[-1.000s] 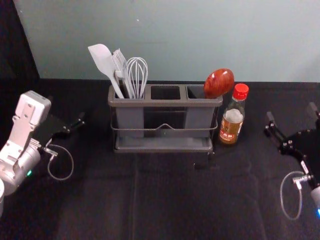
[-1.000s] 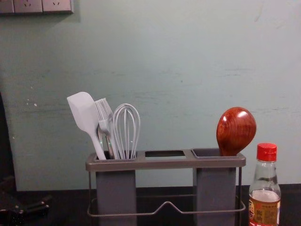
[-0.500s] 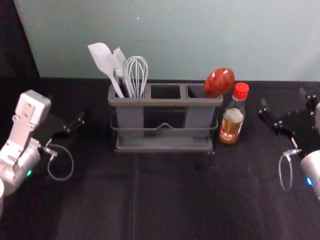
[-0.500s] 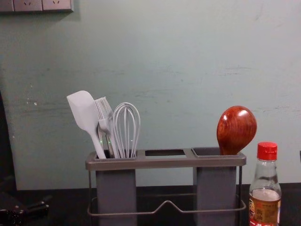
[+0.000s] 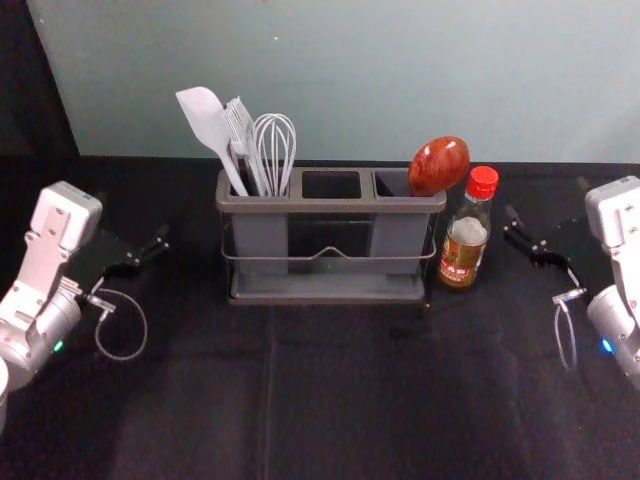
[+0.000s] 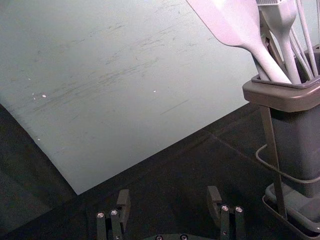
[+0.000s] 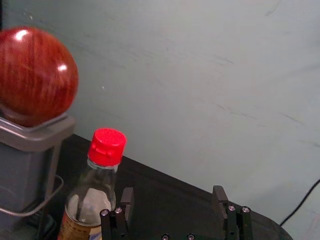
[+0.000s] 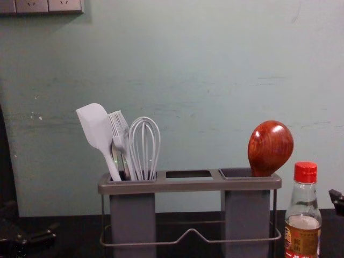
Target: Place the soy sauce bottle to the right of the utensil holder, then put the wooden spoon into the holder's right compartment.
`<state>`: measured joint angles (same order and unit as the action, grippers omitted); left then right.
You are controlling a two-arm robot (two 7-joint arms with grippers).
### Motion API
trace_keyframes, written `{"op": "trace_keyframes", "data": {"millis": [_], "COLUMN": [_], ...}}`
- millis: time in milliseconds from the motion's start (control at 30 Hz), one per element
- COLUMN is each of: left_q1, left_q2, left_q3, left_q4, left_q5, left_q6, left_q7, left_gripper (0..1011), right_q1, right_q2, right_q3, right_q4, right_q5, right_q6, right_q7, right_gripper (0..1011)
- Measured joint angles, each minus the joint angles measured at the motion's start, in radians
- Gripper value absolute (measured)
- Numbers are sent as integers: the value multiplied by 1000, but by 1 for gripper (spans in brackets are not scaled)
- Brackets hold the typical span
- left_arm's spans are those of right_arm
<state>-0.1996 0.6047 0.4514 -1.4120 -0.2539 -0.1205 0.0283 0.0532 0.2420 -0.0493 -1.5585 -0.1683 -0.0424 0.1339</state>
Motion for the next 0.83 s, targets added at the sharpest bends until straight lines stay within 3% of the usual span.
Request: {"op": "trace_keyframes", "data": {"millis": [233,833], "left_q1": [0,0], "left_q2": [0,0], "left_q3": [0,0], "left_q4": [0,0], "left_q5": [0,0], "left_q6": [0,0], "left_q7": [0,0], "left_gripper": [1005,1005], "right_q1": [4,4], "right_q2": [-3,-2], "right_q3": [-2,-1], "right_q4": [6,6], "right_q5": [-25,-22], "right_q6": [11,9], "right_q7": [-24,-22], "right_gripper": [1003,1003]}}
